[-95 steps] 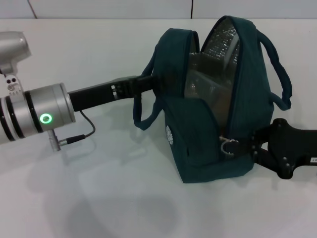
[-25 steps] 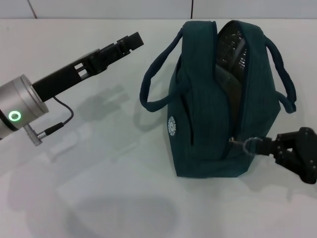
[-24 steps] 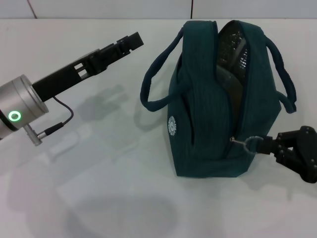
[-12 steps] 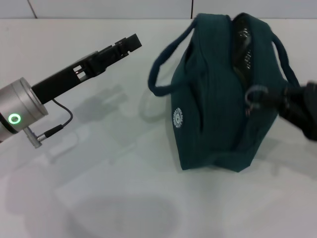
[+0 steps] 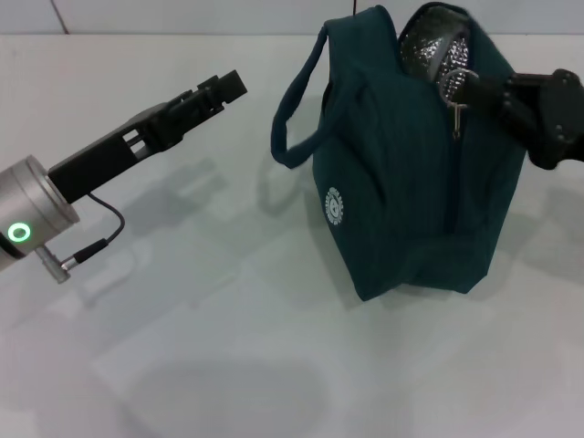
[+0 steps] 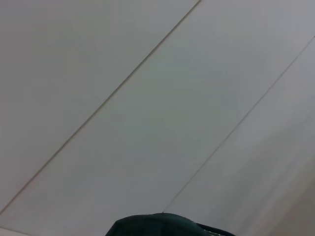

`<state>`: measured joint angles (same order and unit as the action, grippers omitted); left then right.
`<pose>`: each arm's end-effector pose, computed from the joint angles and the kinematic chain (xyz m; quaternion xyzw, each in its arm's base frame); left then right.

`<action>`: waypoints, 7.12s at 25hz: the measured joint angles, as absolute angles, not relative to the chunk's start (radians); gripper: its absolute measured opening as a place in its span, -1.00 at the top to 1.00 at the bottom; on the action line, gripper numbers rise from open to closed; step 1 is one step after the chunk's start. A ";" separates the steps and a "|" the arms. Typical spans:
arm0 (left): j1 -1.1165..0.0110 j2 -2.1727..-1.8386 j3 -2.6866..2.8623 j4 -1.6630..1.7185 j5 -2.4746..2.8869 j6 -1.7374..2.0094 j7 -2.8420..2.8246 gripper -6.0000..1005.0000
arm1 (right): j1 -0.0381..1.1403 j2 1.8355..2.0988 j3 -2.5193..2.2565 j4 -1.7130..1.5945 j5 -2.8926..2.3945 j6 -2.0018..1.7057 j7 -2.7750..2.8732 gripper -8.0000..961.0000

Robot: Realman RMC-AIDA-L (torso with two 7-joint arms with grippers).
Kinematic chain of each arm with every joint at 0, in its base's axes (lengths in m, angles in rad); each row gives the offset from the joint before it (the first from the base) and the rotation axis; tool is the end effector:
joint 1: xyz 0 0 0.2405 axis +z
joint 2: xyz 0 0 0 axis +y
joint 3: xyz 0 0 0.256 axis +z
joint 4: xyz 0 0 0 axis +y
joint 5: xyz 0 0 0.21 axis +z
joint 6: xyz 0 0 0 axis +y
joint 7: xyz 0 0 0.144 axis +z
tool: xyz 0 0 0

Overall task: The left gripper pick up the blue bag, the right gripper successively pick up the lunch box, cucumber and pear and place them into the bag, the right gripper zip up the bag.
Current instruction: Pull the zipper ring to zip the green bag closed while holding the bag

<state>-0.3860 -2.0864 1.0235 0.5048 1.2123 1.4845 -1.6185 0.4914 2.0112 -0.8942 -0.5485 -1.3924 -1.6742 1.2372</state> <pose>-0.2522 0.3177 -0.0009 -0.7630 -0.4033 -0.4906 0.1206 0.2271 0.3308 0.0365 -0.8724 0.1353 0.4437 0.1540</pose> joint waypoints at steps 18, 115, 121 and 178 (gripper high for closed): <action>-0.345 -2.071 1.023 0.511 1.251 1.521 -1.578 -0.35 | 0.590 2.021 -0.986 -0.550 -1.320 -1.645 1.187 0.97; -0.455 -2.094 1.178 0.373 1.303 1.554 -1.327 0.88 | 0.638 2.016 -1.039 -0.434 -1.215 -1.496 1.313 0.97; -0.438 -2.093 1.185 0.370 1.305 1.550 -1.289 0.88 | 0.640 2.013 -1.039 -0.435 -1.192 -1.485 1.343 0.96; -0.623 -2.054 0.931 0.434 1.432 1.464 -1.661 -0.50 | 0.614 2.014 -1.037 -0.388 -1.137 -1.286 1.359 0.93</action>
